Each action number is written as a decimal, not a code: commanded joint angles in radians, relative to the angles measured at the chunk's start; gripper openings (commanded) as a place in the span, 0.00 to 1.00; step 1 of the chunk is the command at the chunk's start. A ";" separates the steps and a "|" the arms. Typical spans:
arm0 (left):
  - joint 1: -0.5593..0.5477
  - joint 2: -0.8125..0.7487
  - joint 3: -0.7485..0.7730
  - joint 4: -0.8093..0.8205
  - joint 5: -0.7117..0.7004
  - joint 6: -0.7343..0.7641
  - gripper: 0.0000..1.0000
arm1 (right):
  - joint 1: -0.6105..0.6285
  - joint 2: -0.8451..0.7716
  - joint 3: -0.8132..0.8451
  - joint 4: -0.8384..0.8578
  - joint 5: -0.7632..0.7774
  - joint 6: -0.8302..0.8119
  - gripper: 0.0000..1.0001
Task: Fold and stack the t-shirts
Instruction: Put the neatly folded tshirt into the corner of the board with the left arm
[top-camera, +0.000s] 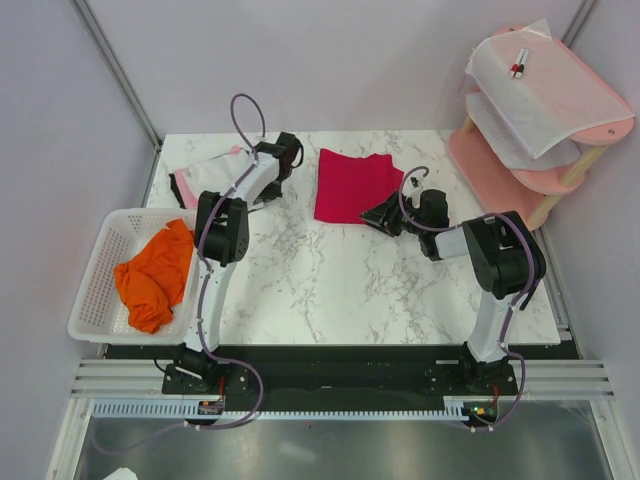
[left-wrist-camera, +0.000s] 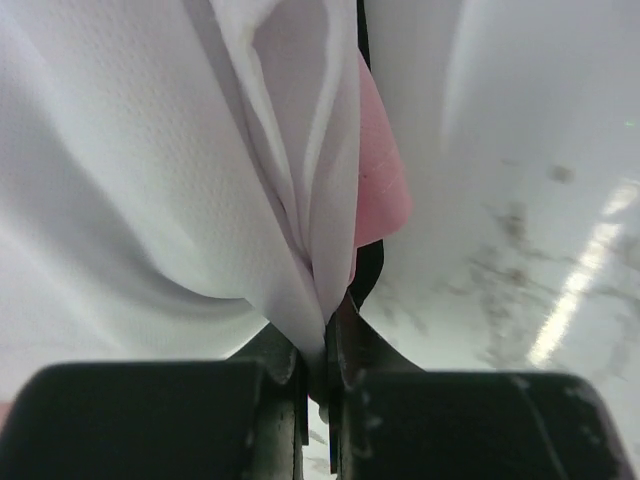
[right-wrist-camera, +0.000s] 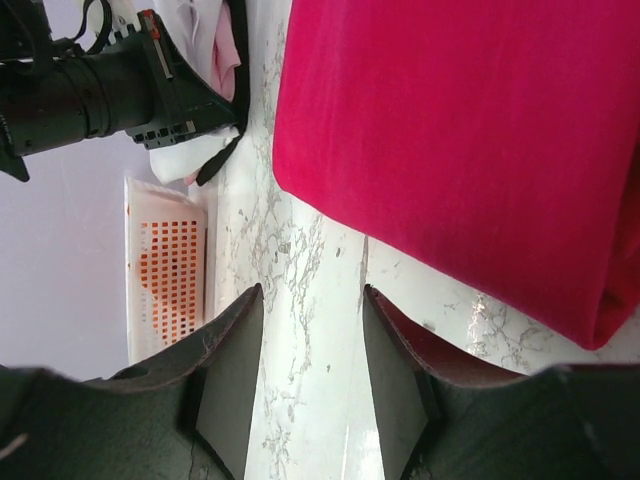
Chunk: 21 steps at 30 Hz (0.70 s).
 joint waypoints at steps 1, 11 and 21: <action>-0.062 0.035 0.070 0.050 0.167 -0.055 0.02 | 0.005 -0.033 0.000 0.026 -0.017 -0.027 0.52; -0.090 -0.135 -0.018 0.060 0.181 -0.069 0.60 | 0.005 0.003 0.003 0.048 -0.019 -0.018 0.53; 0.034 -0.434 -0.199 0.198 0.223 -0.044 0.82 | 0.006 -0.008 0.017 0.026 -0.022 -0.039 0.53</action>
